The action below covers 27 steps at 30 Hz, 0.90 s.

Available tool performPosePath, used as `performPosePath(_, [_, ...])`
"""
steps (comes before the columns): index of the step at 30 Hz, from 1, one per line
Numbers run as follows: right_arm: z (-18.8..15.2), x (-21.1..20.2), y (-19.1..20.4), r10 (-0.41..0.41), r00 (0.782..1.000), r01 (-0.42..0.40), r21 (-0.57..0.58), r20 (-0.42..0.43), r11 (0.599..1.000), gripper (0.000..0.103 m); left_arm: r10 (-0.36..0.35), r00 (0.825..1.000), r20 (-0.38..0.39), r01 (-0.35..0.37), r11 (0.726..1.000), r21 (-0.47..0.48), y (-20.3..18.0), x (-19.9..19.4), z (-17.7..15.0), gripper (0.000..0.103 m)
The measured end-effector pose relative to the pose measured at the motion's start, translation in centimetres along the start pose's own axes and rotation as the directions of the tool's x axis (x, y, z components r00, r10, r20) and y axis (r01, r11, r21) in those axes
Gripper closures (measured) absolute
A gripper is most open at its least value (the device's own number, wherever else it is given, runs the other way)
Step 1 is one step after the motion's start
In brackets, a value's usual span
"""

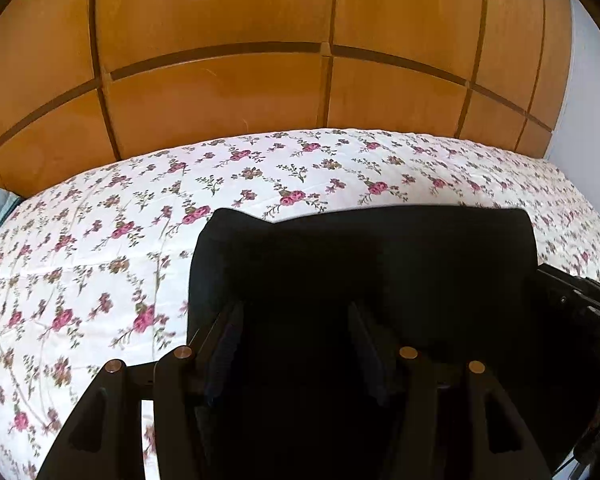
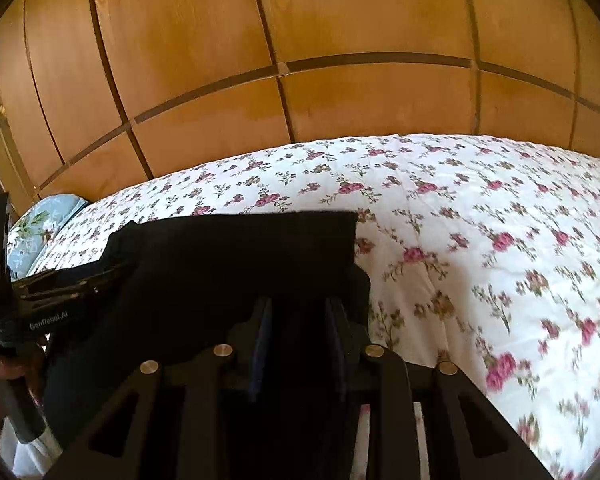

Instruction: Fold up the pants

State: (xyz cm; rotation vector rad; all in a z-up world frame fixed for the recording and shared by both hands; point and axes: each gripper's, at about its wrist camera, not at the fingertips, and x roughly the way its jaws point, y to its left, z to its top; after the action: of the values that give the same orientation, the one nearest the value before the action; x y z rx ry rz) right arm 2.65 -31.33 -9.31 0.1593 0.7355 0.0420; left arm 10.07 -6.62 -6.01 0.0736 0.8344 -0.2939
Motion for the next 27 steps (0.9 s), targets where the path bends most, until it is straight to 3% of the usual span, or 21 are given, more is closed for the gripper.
performPosePath(1, [-0.3, -0.2, -0.2, -0.006, 1.000, 0.007, 0.016, -0.009, 1.000, 0.061, 0.004, 1.000, 0.000, -0.004, 1.000, -0.002, 0.0, -0.3, -0.3, 0.047])
performPosePath(9, [-1.8, -1.8, -2.0, 0.073, 0.997, -0.067, 0.163, -0.032, 0.984, 0.054, 0.014, 1.000, 0.011, -0.014, 1.000, -0.010, -0.1, -2.7, -2.3, 0.047])
performPosePath(20, [-2.2, -2.6, -2.8, 0.123, 0.991, -0.104, 0.263, -0.058, 0.959, 0.050, 0.000, 1.000, -0.018, 0.000, 0.999, -0.047, 0.6, -4.4, -3.6, 0.047])
performPosePath(23, [-2.1, -3.9, -2.9, 0.118, 0.992, -0.103, 0.279, -0.035, 0.955, 0.045, 0.005, 0.999, -0.038, -0.008, 0.997, -0.074, 1.2, -5.0, -3.8, 0.038])
performPosePath(24, [-2.0, -4.2, -2.9, 0.117, 0.993, -0.104, 0.282, -0.032, 0.954, 0.038, 0.003, 0.999, -0.045, -0.007, 0.996, -0.088, 1.5, -5.1, -3.9, 0.036])
performPosePath(27, [-2.1, -4.7, -2.7, 0.146, 0.989, -0.131, 0.279, -0.034, 0.951, 0.036, -0.025, 0.998, -0.055, 0.017, 0.991, -0.135, 2.3, -5.5, -4.2, 0.036])
